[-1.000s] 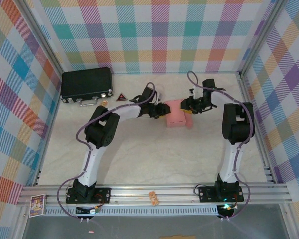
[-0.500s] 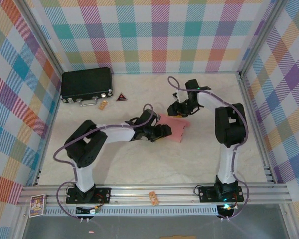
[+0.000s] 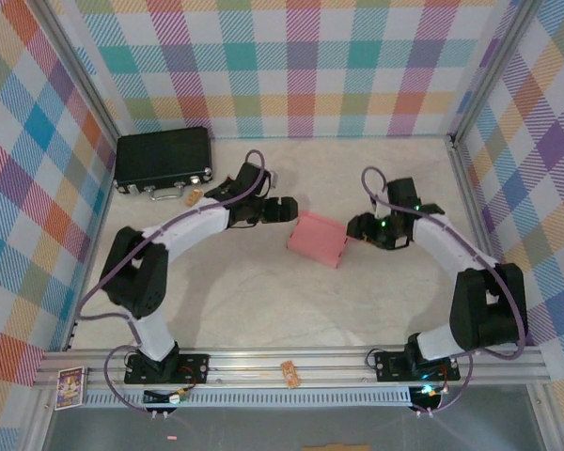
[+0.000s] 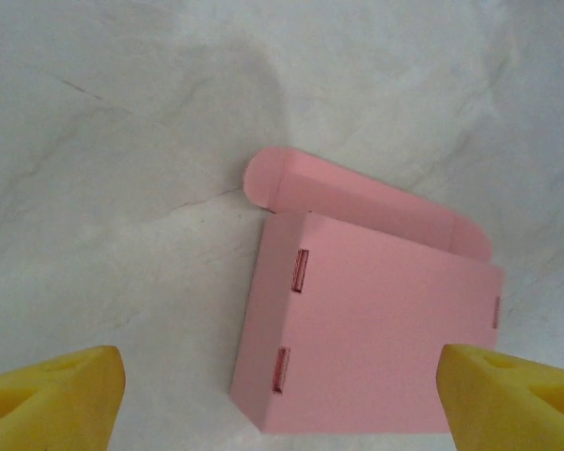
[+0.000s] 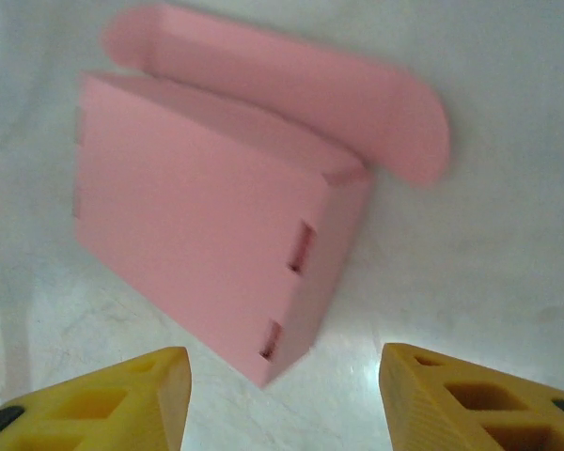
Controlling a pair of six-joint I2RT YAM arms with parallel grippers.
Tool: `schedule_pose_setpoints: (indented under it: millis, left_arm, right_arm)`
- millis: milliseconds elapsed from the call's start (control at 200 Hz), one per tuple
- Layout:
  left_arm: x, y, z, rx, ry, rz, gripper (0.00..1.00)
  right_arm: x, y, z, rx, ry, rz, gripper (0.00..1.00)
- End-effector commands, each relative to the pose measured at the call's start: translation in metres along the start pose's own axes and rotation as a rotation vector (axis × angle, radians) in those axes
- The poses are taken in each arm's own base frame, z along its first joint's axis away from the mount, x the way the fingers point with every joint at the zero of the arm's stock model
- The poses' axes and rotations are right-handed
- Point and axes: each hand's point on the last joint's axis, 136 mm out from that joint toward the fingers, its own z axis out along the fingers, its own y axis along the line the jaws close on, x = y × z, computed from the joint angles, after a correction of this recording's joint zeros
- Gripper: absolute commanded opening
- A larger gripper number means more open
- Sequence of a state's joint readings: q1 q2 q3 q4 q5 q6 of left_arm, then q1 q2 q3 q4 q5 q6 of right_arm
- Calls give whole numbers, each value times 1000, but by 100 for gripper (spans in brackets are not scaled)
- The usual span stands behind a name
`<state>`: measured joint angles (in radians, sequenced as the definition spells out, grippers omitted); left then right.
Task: Fold the paper box
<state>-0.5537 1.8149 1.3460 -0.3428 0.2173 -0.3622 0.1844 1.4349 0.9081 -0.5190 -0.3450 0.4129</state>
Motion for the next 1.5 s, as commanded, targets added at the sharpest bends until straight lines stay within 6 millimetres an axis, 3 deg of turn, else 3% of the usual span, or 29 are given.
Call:
schedule_pose_setpoints:
  millis: [0, 95, 400, 655, 1000, 1170, 1495]
  left_arm:
    - [22, 1, 24, 11, 148, 100, 85]
    - [24, 1, 41, 30, 191, 92, 82]
    - [41, -5, 77, 144, 272, 23, 85]
    - [56, -7, 83, 189, 335, -39, 85]
    - [60, -13, 77, 320, 352, -144, 91]
    - [54, -23, 71, 366, 333, -142, 85]
    - [24, -39, 47, 384, 205, -97, 56]
  right_arm:
    - [-3, 8, 9, -97, -65, 135, 56]
    - [3, 1, 20, -103, -63, 182, 54]
    - [2, 11, 55, -185, 6, 165, 52]
    - [11, -5, 74, -144, 47, 202, 38]
    - [34, -40, 78, -22, 68, 205, 27]
    - [32, -15, 73, -165, 57, 133, 27]
    - [16, 24, 58, -191, 16, -55, 28]
